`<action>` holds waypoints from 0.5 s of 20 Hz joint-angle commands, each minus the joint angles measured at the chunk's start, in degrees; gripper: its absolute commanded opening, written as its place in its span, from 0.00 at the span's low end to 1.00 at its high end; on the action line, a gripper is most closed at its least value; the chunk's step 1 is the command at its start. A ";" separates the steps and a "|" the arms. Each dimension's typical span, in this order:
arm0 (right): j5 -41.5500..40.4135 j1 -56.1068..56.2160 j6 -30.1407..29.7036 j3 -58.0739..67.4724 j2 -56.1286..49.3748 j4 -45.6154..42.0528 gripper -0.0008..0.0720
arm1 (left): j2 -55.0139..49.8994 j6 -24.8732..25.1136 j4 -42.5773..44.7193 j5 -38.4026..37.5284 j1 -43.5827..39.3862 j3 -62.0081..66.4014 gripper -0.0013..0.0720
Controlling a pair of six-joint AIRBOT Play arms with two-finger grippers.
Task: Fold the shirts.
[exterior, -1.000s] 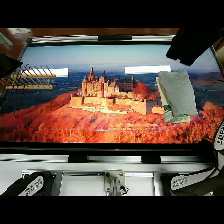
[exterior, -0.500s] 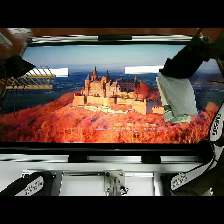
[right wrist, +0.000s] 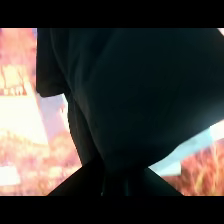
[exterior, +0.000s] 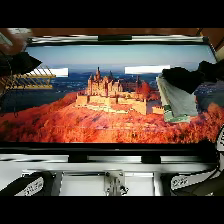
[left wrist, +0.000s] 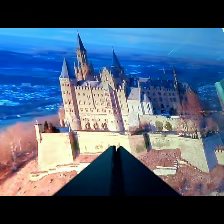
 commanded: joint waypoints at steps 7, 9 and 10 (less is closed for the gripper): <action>-8.39 -0.17 9.53 -17.05 0.90 -1.73 0.17 | -0.02 0.72 0.04 0.42 -0.11 -0.02 0.06; -9.42 -0.17 8.15 -18.40 0.87 0.76 0.69 | -0.02 0.72 0.04 0.42 -0.11 0.00 0.06; -10.49 -0.17 6.91 -18.34 1.01 1.75 0.71 | -0.02 0.72 0.02 0.44 -0.11 -0.02 0.06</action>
